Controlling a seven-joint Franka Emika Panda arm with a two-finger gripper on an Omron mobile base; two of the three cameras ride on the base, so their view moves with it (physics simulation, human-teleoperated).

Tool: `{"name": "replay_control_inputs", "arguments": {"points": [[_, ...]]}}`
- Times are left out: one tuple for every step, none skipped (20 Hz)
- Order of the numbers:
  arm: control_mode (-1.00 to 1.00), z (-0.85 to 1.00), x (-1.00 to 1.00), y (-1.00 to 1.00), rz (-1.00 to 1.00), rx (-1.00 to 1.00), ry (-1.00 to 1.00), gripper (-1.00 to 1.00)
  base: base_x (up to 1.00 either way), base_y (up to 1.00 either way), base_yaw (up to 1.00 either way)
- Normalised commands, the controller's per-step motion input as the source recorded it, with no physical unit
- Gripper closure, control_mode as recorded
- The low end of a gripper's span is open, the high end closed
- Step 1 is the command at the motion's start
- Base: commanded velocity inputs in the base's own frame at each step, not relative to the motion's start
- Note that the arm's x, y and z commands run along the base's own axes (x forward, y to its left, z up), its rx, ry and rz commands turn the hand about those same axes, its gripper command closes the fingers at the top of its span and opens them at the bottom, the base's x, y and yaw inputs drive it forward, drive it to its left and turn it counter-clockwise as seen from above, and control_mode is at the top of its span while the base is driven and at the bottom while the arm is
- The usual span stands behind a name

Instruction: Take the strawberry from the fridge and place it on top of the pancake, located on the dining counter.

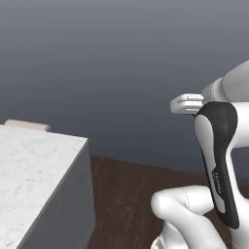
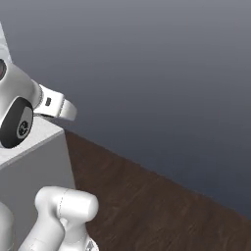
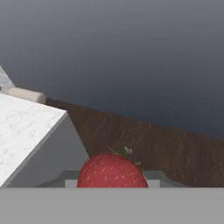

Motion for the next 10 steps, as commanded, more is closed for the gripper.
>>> {"name": "replay_control_inputs", "arguments": {"points": [[1.0, 0.0, 0.0, 0.0, 0.0, 0.0, 0.0, 1.0, 1.0, -0.52, 0.45], [1.0, 0.0, 0.0, 0.0, 0.0, 0.0, 0.0, 1.0, 1.0, -0.49, 0.45], [1.0, 0.0, 0.0, 0.0, 0.0, 0.0, 0.0, 1.0, 1.0, -0.41, 0.45], [1.0, 0.0, 0.0, 0.0, 0.0, 0.0, 0.0, 1.0, 1.0, -0.46, 0.45], [1.0, 0.0, 0.0, 0.0, 0.0, 0.0, 0.0, 1.0, 1.0, -0.49, 0.45], [1.0, 0.0, 0.0, 0.0, 0.0, 0.0, 0.0, 1.0, 1.0, -0.49, 0.46], [1.0, 0.0, 0.0, 0.0, 0.0, 0.0, 0.0, 1.0, 1.0, -0.46, 0.47], [1.0, 0.0, 0.0, 0.0, 0.0, 0.0, 0.0, 1.0, 1.0, -0.49, 0.47], [1.0, 0.0, 0.0, 0.0, 0.0, 0.0, 0.0, 1.0, 1.0, -0.51, 0.47], [1.0, 0.0, 0.0, 0.0, 0.0, 0.0, 0.0, 1.0, 1.0, -0.47, 0.47]]}}
